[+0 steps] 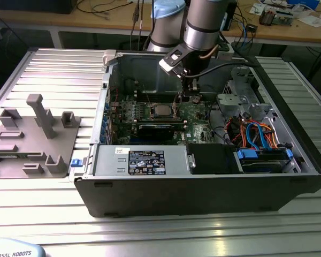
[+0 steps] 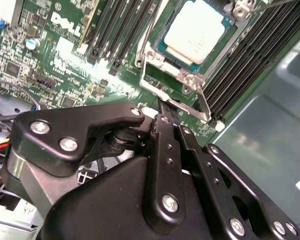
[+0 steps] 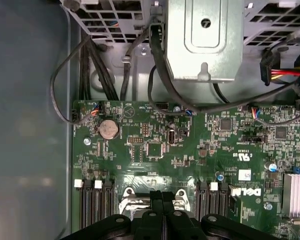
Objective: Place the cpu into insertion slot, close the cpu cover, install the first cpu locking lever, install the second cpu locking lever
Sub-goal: 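Close the cpu cover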
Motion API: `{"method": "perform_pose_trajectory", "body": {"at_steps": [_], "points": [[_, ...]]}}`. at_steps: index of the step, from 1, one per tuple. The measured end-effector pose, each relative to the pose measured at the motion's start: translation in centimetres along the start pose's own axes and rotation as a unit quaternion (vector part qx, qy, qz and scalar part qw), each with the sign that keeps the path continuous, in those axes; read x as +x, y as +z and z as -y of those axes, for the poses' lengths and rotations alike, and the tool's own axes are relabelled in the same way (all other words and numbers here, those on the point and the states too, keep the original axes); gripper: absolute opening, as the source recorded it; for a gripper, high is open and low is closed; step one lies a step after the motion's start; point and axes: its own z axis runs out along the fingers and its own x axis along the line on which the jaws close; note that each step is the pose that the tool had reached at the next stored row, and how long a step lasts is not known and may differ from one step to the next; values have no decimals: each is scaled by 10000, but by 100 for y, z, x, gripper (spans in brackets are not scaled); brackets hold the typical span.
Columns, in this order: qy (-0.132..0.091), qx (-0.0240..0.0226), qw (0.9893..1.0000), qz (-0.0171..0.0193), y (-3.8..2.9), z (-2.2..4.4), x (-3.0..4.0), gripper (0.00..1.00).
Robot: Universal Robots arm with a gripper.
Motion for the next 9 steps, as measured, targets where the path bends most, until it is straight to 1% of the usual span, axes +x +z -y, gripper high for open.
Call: {"method": "perform_pose_trajectory", "body": {"at_steps": [4,9], "points": [[1,0,10000,-1,7,64,1,11],[1,0,10000,-5,20,111,2,11]]}}
